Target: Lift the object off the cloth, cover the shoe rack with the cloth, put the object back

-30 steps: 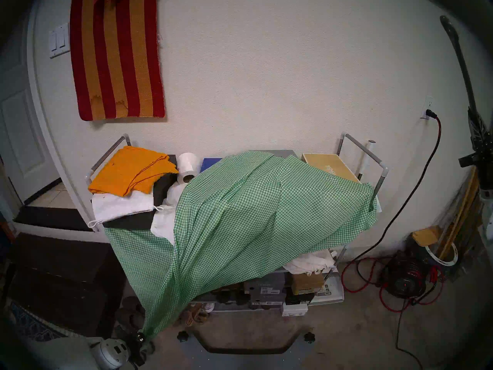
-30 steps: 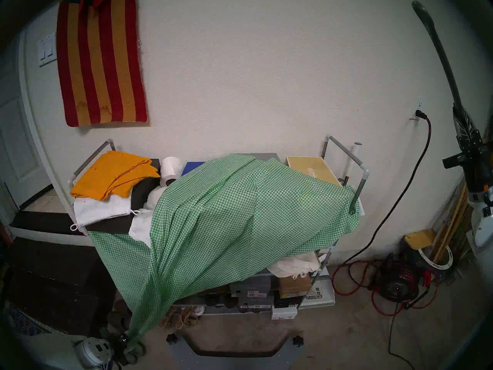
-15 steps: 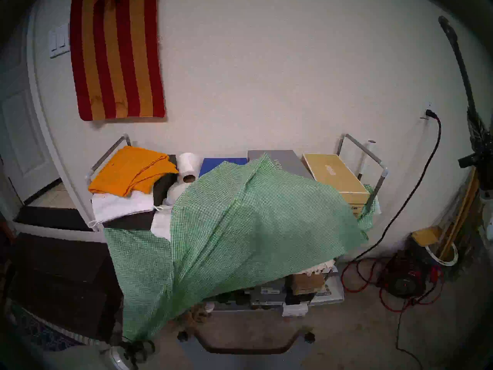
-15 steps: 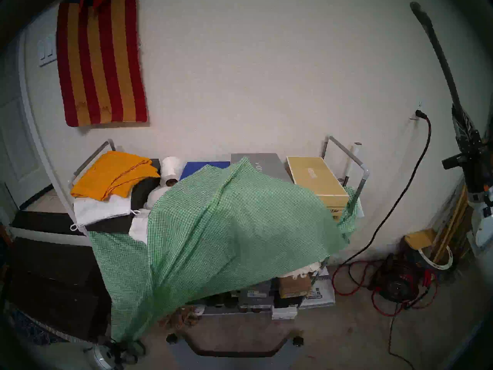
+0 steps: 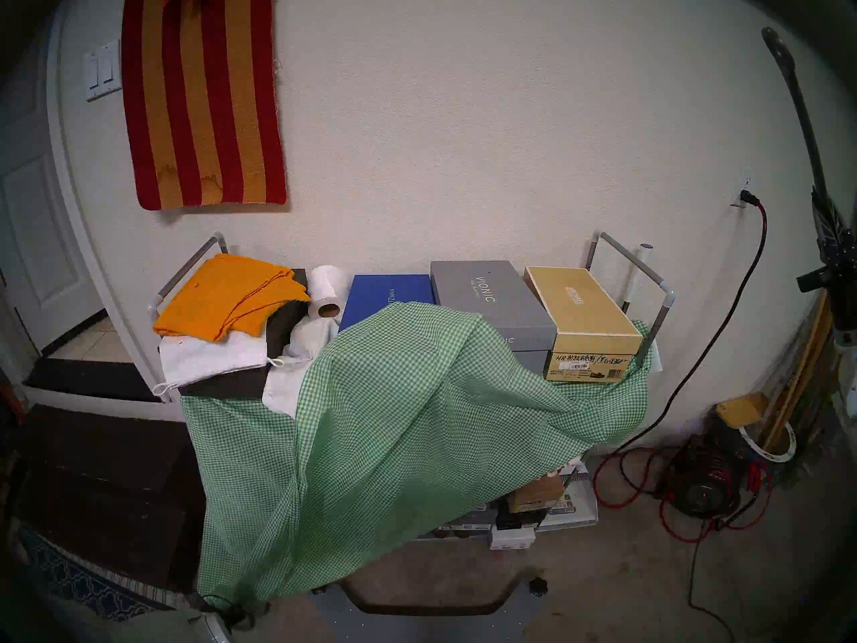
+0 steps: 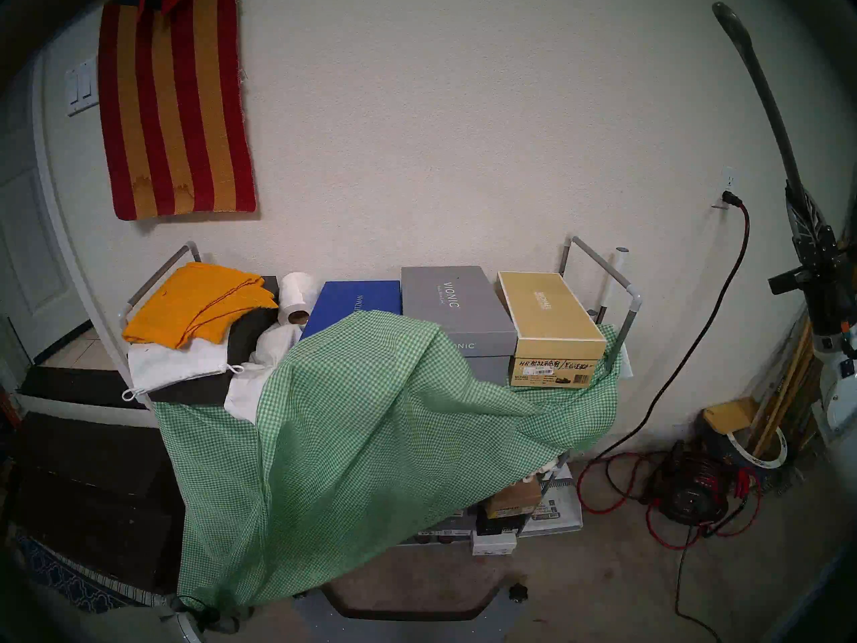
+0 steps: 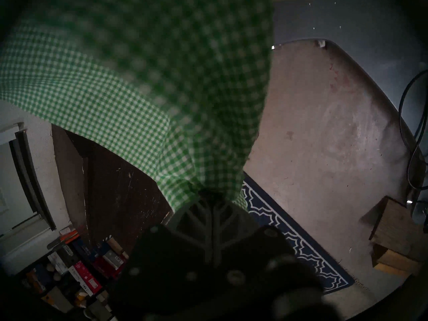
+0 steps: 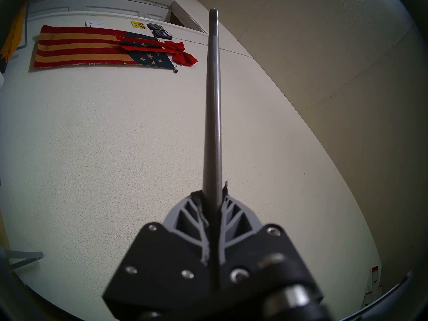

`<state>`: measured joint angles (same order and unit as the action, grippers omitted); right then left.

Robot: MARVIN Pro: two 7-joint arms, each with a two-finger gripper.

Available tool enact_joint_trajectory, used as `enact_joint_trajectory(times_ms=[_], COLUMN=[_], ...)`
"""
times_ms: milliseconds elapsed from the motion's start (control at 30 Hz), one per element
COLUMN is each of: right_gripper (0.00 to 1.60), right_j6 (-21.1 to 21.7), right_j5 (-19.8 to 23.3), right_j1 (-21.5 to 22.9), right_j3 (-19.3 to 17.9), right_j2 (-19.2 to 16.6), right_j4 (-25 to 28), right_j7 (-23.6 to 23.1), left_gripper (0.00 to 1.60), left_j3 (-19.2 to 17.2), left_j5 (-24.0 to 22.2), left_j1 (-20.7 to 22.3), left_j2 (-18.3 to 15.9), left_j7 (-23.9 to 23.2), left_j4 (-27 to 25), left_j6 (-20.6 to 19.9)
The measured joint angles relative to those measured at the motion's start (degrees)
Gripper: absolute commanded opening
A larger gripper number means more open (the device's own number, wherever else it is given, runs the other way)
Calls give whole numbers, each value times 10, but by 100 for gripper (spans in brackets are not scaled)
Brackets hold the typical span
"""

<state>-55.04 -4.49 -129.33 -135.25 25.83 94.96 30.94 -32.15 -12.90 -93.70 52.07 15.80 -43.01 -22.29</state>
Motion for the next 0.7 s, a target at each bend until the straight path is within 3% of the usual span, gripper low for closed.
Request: enact_joint_trajectory(times_ms=[400,433,500,533,700], right_gripper=[0,0,0,0,0], right_j6=[0,0,0,0,0], right_j5=[5,5,6,7,11], right_j1=[-2,-2,-3,-3,-4], right_j3=[-2,-3,-3,-4,-6], right_j2=[1,2,2,2,2], right_j4=[2,2,2,2,2], right_j7=[-4,-4,-5,-5,-7], left_gripper=[0,6,152,160,160], left_j3=[24,24,21,17,-19], left_j5=[19,19,19,15,-19], left_j1=[23,26,34,40,72], left_j2=[55,59,69,75,94], left_j7=[0,-2,-9,-16,-51], left_j4=[85,90,100,105,117], left_j6=[-9,-9,-9,-7,17])
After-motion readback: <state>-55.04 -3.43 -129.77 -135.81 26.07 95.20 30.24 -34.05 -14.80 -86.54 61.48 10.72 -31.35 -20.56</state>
